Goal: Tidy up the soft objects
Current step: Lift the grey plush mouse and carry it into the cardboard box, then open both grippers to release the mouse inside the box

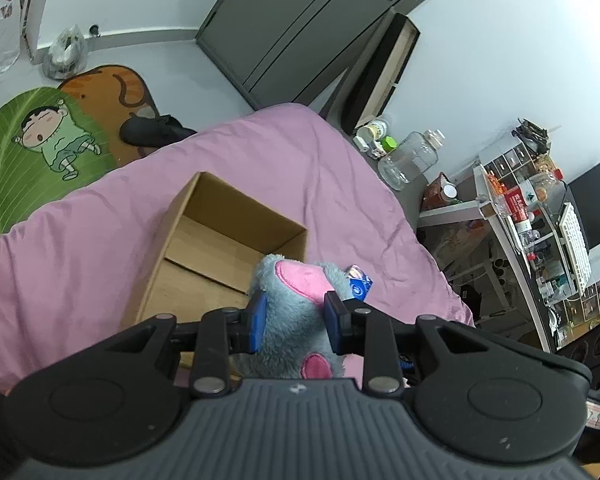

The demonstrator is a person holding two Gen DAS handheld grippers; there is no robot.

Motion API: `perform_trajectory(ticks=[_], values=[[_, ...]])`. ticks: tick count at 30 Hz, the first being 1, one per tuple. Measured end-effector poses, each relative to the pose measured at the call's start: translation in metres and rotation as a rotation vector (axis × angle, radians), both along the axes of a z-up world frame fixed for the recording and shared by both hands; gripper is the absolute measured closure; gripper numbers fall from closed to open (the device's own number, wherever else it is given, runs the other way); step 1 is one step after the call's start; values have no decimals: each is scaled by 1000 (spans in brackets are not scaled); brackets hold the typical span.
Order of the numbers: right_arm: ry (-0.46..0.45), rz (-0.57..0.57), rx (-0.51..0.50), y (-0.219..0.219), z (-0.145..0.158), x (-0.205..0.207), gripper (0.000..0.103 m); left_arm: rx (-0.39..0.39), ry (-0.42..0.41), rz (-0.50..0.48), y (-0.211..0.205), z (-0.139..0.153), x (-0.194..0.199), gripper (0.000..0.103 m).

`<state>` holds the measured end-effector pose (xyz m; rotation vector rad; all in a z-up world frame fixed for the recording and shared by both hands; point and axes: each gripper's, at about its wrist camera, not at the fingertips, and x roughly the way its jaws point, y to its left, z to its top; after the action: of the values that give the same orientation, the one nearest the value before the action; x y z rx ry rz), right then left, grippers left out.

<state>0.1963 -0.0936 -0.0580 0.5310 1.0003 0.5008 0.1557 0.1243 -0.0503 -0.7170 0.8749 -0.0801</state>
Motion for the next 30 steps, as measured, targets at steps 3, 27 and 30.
perform_trajectory(ticks=[3, 27, 30], values=[[11, 4, -10, 10, -3, 1, 82, -11, 20, 4, 10, -7, 2, 74], [181, -25, -58, 50, -63, 22, 56, 50, 257, 15, 51, -71, 29, 69], [189, -35, -78, 47, -64, 19, 53, 81, 268, 19, 51, -68, 27, 65]])
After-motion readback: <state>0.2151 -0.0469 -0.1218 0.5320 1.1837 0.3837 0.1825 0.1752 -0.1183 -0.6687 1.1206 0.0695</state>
